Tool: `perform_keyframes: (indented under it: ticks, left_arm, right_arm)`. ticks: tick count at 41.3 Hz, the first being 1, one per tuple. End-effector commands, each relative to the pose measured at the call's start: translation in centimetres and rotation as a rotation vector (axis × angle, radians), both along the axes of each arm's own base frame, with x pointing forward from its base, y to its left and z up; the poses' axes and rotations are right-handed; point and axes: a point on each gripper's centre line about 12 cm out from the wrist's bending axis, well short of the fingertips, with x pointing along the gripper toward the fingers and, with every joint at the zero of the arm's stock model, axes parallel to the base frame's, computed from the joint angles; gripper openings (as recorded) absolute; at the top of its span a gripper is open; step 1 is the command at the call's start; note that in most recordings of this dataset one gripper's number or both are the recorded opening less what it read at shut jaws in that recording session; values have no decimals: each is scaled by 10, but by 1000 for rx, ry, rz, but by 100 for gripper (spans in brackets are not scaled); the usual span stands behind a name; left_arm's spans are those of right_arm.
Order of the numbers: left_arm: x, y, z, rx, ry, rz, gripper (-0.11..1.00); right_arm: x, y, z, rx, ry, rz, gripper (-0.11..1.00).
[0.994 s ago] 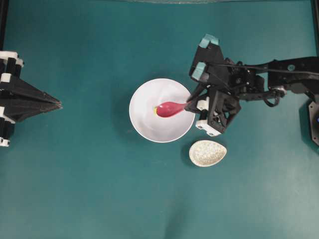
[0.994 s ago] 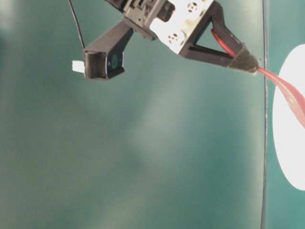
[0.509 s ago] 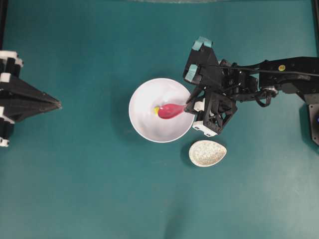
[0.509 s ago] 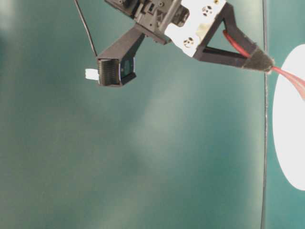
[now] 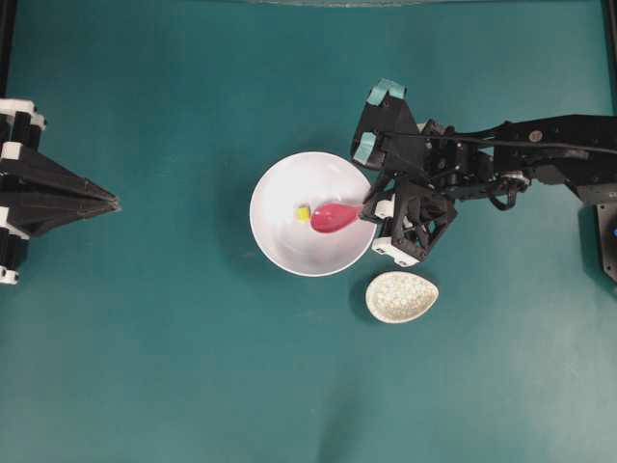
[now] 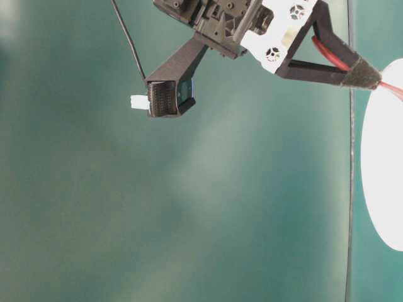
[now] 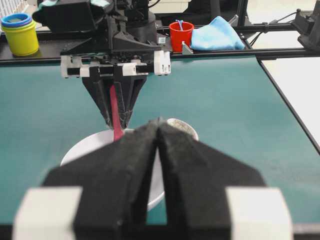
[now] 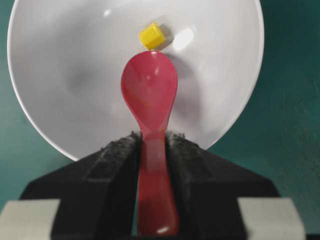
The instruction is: Scoop the yellow hexagonal prism block from the bowl with a spoon using the right arm.
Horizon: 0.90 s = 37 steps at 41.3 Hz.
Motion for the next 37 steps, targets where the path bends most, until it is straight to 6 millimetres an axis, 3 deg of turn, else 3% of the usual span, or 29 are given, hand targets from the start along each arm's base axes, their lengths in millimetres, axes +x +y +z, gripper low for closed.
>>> perform_keyframes:
  ticks: [1,12,27,37]
  left_arm:
    - [2,-1,9,0,-25,-2,7]
    - [2,-1,10,1,-28,-2,7]
    - [2,-1,10,1,-28,-2,7]
    - [2,-1,10,1,-25,-2,7]
  right_arm:
    - [2,-1,8,-5,-29,-2,25]
    - [5,-2,8,-8,-45,-4,25]
    - [11,-2,-7,-10,-36,-7,25]
    - [13,-3,-5,-15,-63,-10,16]
